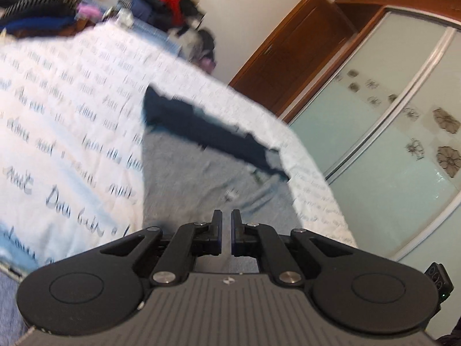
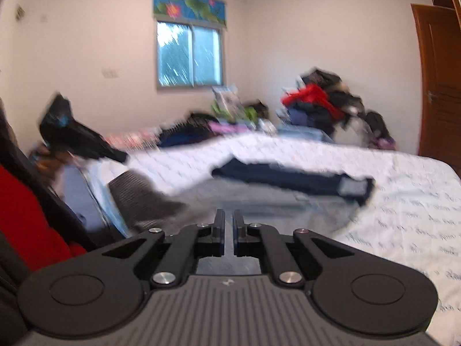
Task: Fold small clothes
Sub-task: 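Lift the hem with both tools and fold it over toward the collar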
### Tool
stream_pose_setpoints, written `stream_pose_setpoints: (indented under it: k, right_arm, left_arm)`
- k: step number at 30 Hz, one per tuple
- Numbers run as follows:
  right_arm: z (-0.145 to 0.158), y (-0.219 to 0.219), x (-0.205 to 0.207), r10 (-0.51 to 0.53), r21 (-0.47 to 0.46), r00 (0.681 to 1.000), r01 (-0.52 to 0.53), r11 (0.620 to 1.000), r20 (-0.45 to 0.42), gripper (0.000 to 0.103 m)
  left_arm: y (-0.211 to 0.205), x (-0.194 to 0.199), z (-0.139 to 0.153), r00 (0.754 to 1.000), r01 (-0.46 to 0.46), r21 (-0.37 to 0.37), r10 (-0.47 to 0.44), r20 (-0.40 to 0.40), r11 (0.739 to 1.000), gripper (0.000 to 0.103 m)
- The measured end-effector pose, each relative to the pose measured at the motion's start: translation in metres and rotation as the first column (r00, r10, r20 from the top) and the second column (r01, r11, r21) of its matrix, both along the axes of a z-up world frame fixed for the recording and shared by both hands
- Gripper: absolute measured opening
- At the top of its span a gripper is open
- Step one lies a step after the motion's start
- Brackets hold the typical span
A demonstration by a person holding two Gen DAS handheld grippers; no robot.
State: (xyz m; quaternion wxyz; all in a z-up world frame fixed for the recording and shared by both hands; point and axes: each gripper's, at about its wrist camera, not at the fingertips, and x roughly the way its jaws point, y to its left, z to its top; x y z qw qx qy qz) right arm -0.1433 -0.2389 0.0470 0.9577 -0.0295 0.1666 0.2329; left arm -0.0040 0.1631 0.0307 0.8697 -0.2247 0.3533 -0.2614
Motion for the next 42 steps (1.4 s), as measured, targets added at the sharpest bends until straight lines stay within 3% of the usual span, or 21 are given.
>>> stream_pose_setpoints:
  k: [2, 4, 7, 10, 13, 15, 17, 18, 19, 21, 22, 24, 28, 32, 33, 34, 35, 36, 37, 38, 42]
  right_arm:
    - [-0.007, 0.001, 0.0, -0.083, -0.067, 0.996, 0.084, 0.994, 0.02, 0.007]
    - [-0.019, -0.002, 0.01, -0.097, -0.087, 0.993, 0.091, 0.992, -0.066, 0.021]
    - [-0.041, -0.016, 0.026, -0.068, 0.082, 0.972, 0.088, 0.993, -0.225, 0.031]
    - [-0.067, -0.03, 0.037, -0.101, 0.221, 0.939, 0.18, 0.958, -0.329, 0.031]
    - [-0.087, -0.048, 0.044, -0.093, 0.381, 0.894, 0.279, 0.882, -0.438, 0.038]
    - [-0.082, -0.046, 0.038, -0.172, 0.324, 0.901, 0.314, 0.892, -0.398, 0.039]
    - [-0.069, -0.031, 0.029, -0.242, 0.147, 0.934, 0.286, 0.947, -0.263, 0.054]
    - [-0.065, -0.022, 0.025, -0.252, 0.044, 0.946, 0.266, 0.963, -0.203, 0.074]
    - [-0.064, -0.018, 0.025, -0.228, 0.009, 0.953, 0.234, 0.972, -0.198, 0.079]
    - [-0.068, -0.034, 0.032, -0.1, 0.194, 0.943, 0.168, 0.967, -0.317, 0.077]
    - [-0.072, -0.044, 0.037, -0.059, 0.311, 0.929, 0.182, 0.933, -0.366, 0.077]
    - [-0.083, -0.053, 0.043, -0.046, 0.419, 0.904, 0.242, 0.875, -0.425, 0.078]
    - [-0.104, -0.048, 0.051, -0.01, 0.47, 0.862, 0.285, 0.835, -0.506, 0.078]
    - [-0.113, -0.037, 0.057, 0.05, 0.526, 0.856, 0.269, 0.807, -0.514, 0.077]
    - [-0.114, -0.035, 0.058, 0.054, 0.52, 0.855, 0.263, 0.812, -0.516, 0.072]
    - [-0.113, -0.034, 0.059, 0.048, 0.514, 0.853, 0.267, 0.815, -0.519, 0.056]
    - [-0.114, -0.035, 0.059, 0.043, 0.516, 0.846, 0.282, 0.809, -0.531, 0.045]
    - [-0.117, -0.037, 0.061, 0.043, 0.517, 0.834, 0.3, 0.802, -0.55, 0.023]
    - [-0.119, -0.039, 0.062, 0.035, 0.51, 0.823, 0.317, 0.8, -0.567, 0.012]
    - [-0.121, -0.039, 0.061, 0.027, 0.503, 0.818, 0.327, 0.8, -0.575, 0.01]
    - [-0.117, -0.041, 0.055, 0.058, 0.556, 0.838, 0.307, 0.772, -0.543, 0.006]
  left_arm:
    - [-0.001, 0.004, -0.01, 1.0, 0.007, 0.028, -0.006, -0.025, 1.0, 0.007]
    - [0.003, 0.009, -0.023, 0.999, -0.002, 0.066, 0.005, -0.051, 0.998, 0.01]
    - [0.014, 0.016, -0.042, 0.997, -0.007, 0.111, 0.015, -0.075, 0.994, 0.023]
    - [0.029, 0.02, -0.06, 0.996, -0.003, 0.128, 0.015, -0.093, 0.992, 0.054]
    - [0.041, 0.021, -0.078, 0.991, -0.006, 0.088, 0.018, -0.132, 0.996, 0.058]
    - [0.042, 0.02, -0.086, 0.991, 0.018, 0.09, -0.005, -0.136, 0.996, 0.062]
    - [0.038, 0.021, -0.091, 0.988, 0.054, 0.115, -0.036, -0.152, 0.992, 0.064]
    - [0.036, 0.021, -0.093, 0.983, 0.082, 0.099, -0.065, -0.17, 0.992, 0.064]
    - [0.034, 0.021, -0.095, 0.979, 0.106, 0.065, -0.092, -0.184, 0.992, 0.065]
    - [0.032, 0.022, -0.1, 0.971, 0.121, -0.007, -0.12, -0.208, 0.993, 0.067]
    - [0.032, 0.023, -0.104, 0.968, 0.115, -0.041, -0.121, -0.221, 0.993, 0.067]
    - [0.031, 0.026, -0.114, 0.958, 0.097, -0.115, -0.124, -0.26, 0.989, 0.068]
    - [0.03, 0.029, -0.135, 0.934, 0.059, -0.219, -0.132, -0.333, 0.974, 0.068]
    - [0.02, 0.024, -0.154, 0.907, 0.051, -0.278, -0.161, -0.39, 0.959, 0.068]
    - [0.017, 0.023, -0.156, 0.905, 0.059, -0.273, -0.167, -0.391, 0.96, 0.068]
    - [0.013, 0.022, -0.156, 0.908, 0.064, -0.255, -0.162, -0.387, 0.965, 0.067]
    - [0.01, 0.021, -0.154, 0.914, 0.073, -0.235, -0.159, -0.372, 0.969, 0.062]
    - [0.008, 0.02, -0.152, 0.919, 0.085, -0.226, -0.164, -0.358, 0.971, 0.054]
    - [0.007, 0.02, -0.15, 0.92, 0.099, -0.228, -0.176, -0.35, 0.969, 0.033]
    - [0.005, 0.021, -0.147, 0.917, 0.119, -0.232, -0.196, -0.347, 0.965, 0.016]
    - [-0.005, 0.016, -0.12, 0.938, 0.181, -0.149, -0.216, -0.269, 0.972, 0.006]
